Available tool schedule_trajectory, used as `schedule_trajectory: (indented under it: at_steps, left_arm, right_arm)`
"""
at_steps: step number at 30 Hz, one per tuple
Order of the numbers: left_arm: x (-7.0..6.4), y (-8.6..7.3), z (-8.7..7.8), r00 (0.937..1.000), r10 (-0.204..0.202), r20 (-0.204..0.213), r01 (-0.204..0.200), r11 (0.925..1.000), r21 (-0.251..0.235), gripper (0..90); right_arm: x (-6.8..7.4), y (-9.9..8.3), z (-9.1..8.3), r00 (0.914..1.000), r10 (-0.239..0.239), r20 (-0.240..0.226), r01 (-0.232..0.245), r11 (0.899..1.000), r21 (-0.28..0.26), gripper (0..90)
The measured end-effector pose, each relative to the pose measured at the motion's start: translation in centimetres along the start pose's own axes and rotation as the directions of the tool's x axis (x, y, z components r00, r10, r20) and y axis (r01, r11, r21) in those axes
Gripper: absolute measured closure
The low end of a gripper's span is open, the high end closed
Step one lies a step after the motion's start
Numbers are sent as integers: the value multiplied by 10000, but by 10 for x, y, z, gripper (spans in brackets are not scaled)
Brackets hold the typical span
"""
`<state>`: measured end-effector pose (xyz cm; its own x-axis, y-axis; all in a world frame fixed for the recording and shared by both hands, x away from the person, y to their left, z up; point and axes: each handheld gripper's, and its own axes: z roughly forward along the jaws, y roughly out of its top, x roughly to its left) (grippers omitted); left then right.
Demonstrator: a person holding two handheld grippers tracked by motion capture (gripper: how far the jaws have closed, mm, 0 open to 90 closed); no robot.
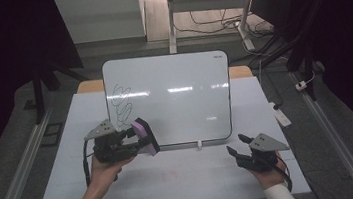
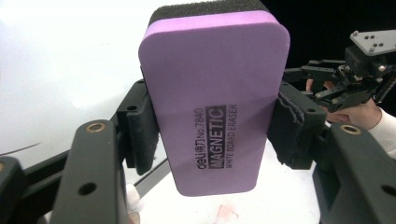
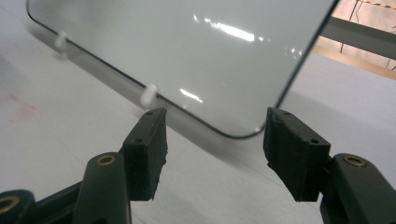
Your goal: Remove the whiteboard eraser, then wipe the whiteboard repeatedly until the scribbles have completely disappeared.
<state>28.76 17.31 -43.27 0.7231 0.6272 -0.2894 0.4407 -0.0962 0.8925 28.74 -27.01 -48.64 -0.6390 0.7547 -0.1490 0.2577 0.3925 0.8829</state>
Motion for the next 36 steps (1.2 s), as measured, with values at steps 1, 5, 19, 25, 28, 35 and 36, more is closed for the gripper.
schedule_trajectory:
  at_steps: [1,5,19,25,28,35,36]
  left_arm:
    - [2,1,-2,9999,47,-115,-47,10000,12,393]
    - [5,2,-6,9990,179,-415,-177,9998,46,394]
    - [27,10,-40,9863,57,-1646,-104,9996,-274,395]
    - [36,13,-55,9798,-151,-1994,63,9990,-449,396]
    - [39,14,-60,9757,-221,-2180,128,9989,-442,396]
    - [44,14,-62,9647,-155,-2630,80,9995,-296,396]
    - [45,13,-61,9629,-150,-2694,81,9996,-266,396]
  right_arm:
    - [-2,-2,0,10000,-4,57,4,10000,64,393]
    - [-7,-6,1,9999,98,142,-101,9998,169,392]
    - [-17,-13,4,9984,244,501,-267,9987,443,385]
    - [-19,-14,3,9979,266,589,-292,9986,433,385]
    - [-19,-14,4,9979,230,609,-258,9986,453,384]
    - [-18,-14,4,9979,174,623,-204,9986,484,384]
    - [-18,-14,5,9979,157,624,-188,9986,496,384]
